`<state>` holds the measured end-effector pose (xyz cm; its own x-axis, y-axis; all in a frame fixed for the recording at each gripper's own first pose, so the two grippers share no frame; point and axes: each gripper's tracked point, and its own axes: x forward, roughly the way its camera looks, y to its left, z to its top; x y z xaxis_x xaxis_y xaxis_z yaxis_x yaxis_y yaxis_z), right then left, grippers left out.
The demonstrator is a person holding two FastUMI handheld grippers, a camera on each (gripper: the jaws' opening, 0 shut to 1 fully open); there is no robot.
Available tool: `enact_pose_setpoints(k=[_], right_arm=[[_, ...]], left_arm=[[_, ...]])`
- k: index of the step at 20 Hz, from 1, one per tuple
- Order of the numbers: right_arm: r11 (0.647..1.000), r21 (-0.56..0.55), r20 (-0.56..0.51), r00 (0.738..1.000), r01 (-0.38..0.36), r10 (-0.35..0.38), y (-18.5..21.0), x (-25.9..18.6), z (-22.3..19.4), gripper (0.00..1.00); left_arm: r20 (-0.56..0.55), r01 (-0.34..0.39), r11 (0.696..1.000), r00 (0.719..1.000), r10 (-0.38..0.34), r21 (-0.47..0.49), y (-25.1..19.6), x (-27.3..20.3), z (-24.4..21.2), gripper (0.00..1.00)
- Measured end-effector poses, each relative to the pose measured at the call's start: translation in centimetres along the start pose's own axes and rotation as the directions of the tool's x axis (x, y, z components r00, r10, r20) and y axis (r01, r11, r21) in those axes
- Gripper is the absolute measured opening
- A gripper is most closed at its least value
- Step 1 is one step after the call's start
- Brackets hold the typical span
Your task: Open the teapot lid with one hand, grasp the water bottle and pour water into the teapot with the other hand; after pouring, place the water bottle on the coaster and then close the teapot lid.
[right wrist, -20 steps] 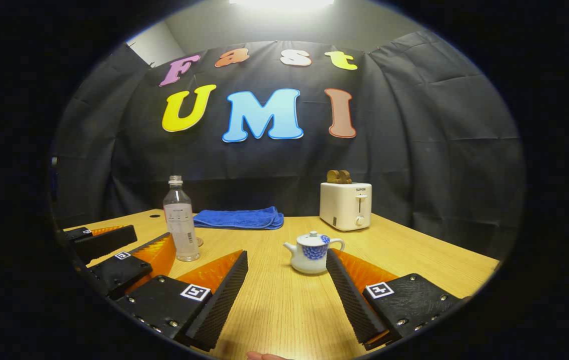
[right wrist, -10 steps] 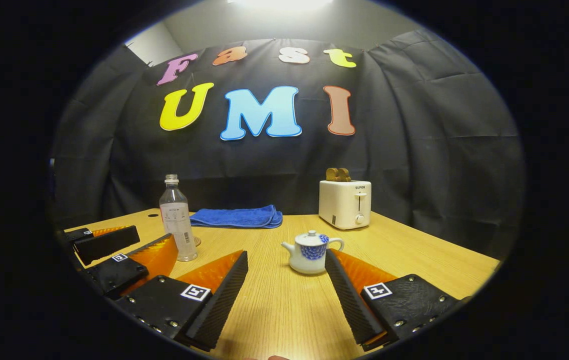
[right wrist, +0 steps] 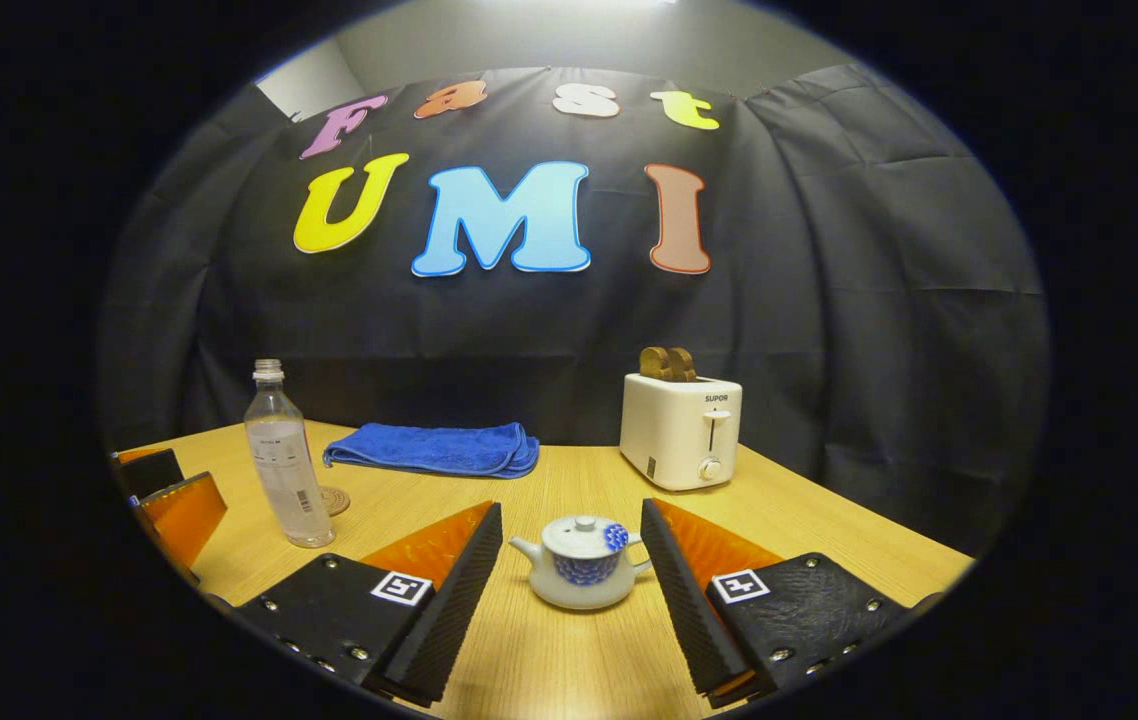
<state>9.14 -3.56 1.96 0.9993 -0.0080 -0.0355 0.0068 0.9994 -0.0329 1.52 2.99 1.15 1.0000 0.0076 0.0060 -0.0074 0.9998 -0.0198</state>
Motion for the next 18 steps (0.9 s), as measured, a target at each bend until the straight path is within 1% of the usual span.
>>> enact_pose_setpoints(k=[3,4,5,6,7,8,10,11,12,14,15,16,18], right_arm=[[1.0,-0.005,-0.014,1.0,-0.003,0.003,-0.2,2.1,-0.2,0.83],[1.0,0.002,-0.024,1.0,-0.009,0.009,-0.1,2.5,-0.7,0.77],[1.0,0.009,-0.031,0.999,-0.011,0.011,-0.1,2.7,-0.9,0.74],[1.0,0.014,-0.033,0.999,-0.002,0.003,-0.4,3.1,-1.2,0.74],[1.0,0.018,-0.041,0.999,0.01,-0.01,-0.8,3.8,-1.3,0.59],[1.0,0.019,-0.049,0.999,0.01,-0.009,-0.9,3.9,-1.7,0.53],[1.0,0.013,-0.058,0.998,0.006,-0.005,-0.9,4.4,-1.8,0.53],[1.0,0.005,-0.061,0.998,0.015,-0.015,-1.2,4.9,-2.2,0.51],[1.0,0.003,-0.067,0.998,0.013,-0.012,-1.0,4.8,-2.2,0.44],[1.0,0.008,-0.071,0.997,0.009,-0.009,-0.9,5.2,-2.4,0.44],[1.0,0.007,-0.067,0.998,0.017,-0.016,-1.6,6.0,-2.5,0.44],[1.0,0.003,-0.068,0.997,0.029,-0.029,-1.3,6.0,-2.6,0.13],[1.0,-0.014,-0.065,0.998,0.019,-0.02,-1.1,5.5,-2.3,0.14]], left_arm=[[-0.005,-0.013,1.0,1.0,0.013,0.008,0.8,0.2,-0.1,0.99],[-0.006,-0.015,1.0,1.0,0.015,0.006,0.8,0.2,-0.1,0.99],[-0.007,-0.016,1.0,1.0,0.016,0.002,0.9,0.2,-0.1,0.99],[-0.01,-0.015,1.0,1.0,0.015,-0.001,0.9,0.3,-0.2,0.99],[-0.013,-0.013,1.0,1.0,0.013,0.002,0.8,0.3,-0.4,0.99],[-0.014,-0.011,1.0,1.0,0.011,0.005,0.8,0.4,-0.5,0.99],[-0.014,-0.008,1.0,1.0,0.009,0.005,0.7,0.5,-0.4,0.99],[-0.014,-0.009,1.0,1.0,0.009,0.007,0.7,0.5,-0.4,0.99],[-0.014,-0.011,1.0,1.0,0.011,0.01,0.8,0.6,-0.4,0.99],[-0.015,-0.011,1.0,1.0,0.011,0.01,0.8,0.5,-0.4,0.99],[-0.016,-0.012,1.0,1.0,0.012,0.012,0.9,0.6,-0.4,0.99],[-0.018,-0.012,1.0,1.0,0.012,0.014,1.0,0.6,-0.5,0.99],[-0.021,-0.015,1.0,1.0,0.015,0.014,1.2,0.7,-0.6,0.99]])
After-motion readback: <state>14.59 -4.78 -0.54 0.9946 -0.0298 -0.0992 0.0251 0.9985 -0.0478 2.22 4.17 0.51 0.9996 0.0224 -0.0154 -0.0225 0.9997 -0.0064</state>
